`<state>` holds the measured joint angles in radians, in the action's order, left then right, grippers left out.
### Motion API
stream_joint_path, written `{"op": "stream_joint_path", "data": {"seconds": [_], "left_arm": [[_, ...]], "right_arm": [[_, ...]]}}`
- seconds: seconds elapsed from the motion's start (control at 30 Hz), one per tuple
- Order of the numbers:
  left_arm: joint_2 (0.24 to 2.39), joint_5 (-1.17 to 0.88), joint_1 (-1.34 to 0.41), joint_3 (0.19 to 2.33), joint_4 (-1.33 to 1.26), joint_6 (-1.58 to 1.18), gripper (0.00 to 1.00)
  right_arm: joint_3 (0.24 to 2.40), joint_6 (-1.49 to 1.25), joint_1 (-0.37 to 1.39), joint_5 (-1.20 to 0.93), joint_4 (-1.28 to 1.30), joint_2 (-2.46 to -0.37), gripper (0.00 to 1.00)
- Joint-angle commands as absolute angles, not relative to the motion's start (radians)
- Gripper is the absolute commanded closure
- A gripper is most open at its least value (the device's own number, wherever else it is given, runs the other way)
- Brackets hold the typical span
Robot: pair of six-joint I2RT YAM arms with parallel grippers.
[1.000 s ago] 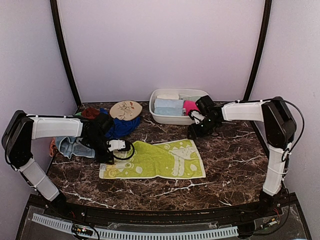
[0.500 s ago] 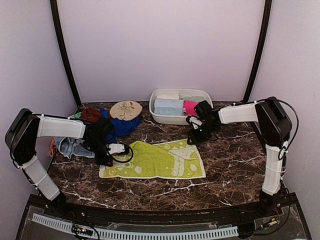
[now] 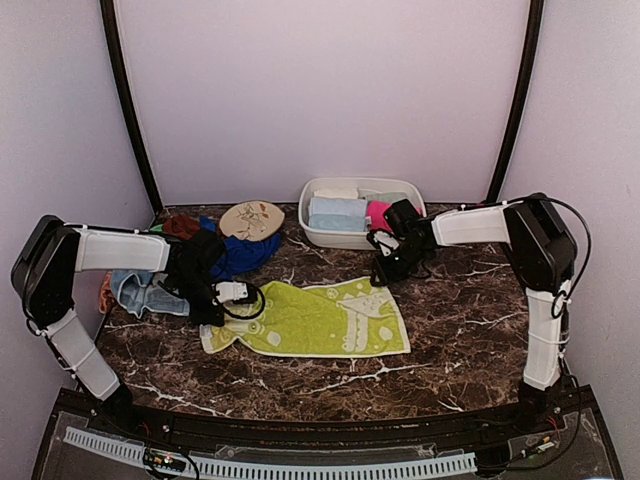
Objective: Roll the towels
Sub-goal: Flatten out the towel at the center of the board.
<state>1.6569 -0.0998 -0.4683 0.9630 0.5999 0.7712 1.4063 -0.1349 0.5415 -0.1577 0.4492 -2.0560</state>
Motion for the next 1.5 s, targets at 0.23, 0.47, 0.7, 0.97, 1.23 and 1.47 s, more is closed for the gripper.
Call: {"op": "stream_joint_path", "data": {"seconds": [0.23,0.47,0.7,0.97,1.23,1.47], "left_arm": [[1.631,-0.139,-0.461,1.008,0.712,0.797,0.81],[1.663,-0.078,-0.46,0.992,0.651,0.797,0.95],[1.628,-0.055,-0.457,1.017,0.641,0.789,1.0],[1.544,0.098,-0.45,1.008,0.536,0.805,1.0],[1.5,0.179,-0.447,1.007,0.501,0.811,1.0],[1.521,0.299,-0.439,1.006,0.311,0.859,1.0]], "right_arm": [[1.453,-0.129,0.538,-0.195,0.469,-2.102,0.7],[1.447,-0.125,0.538,-0.193,0.473,-2.09,0.93],[1.447,-0.114,0.531,-0.176,0.482,-2.047,1.0],[1.38,-0.103,0.521,-0.148,0.458,-1.964,1.0],[1.284,-0.142,0.514,-0.13,0.357,-1.863,1.0],[1.24,-0.149,0.504,0.014,0.33,-1.795,1.0]]}}
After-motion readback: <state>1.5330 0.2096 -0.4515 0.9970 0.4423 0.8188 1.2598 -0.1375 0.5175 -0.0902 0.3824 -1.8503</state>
